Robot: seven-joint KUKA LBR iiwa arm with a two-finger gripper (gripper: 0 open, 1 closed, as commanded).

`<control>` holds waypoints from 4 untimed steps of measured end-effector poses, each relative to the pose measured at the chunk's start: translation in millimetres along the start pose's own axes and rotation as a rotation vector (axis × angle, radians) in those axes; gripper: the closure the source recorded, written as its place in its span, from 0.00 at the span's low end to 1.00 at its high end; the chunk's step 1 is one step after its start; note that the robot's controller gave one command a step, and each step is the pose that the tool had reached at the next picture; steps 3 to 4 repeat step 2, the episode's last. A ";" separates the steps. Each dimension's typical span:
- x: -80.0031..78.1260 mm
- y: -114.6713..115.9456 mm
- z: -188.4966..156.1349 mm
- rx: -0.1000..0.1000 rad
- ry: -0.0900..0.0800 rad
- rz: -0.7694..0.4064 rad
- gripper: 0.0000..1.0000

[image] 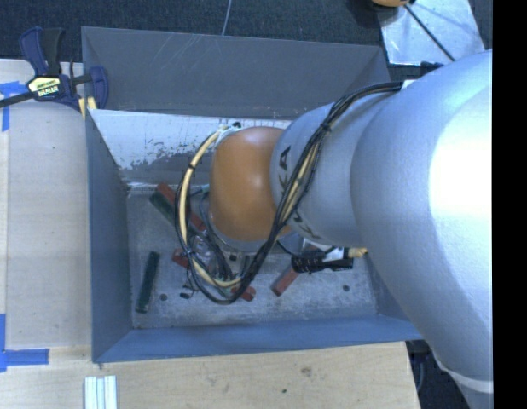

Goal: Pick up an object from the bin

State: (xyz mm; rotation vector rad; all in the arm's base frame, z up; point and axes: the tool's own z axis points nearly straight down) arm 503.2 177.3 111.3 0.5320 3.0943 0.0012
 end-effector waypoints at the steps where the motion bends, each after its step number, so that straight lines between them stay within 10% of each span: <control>1: 0.8 -0.8 -16.0 0.001 0.002 -0.001 1.00; 4: 0.9 -1.1 -32.7 0.003 0.004 -0.001 1.00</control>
Offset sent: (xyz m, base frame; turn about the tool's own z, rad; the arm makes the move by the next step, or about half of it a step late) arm 0.0000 0.0000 0.0710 0.0000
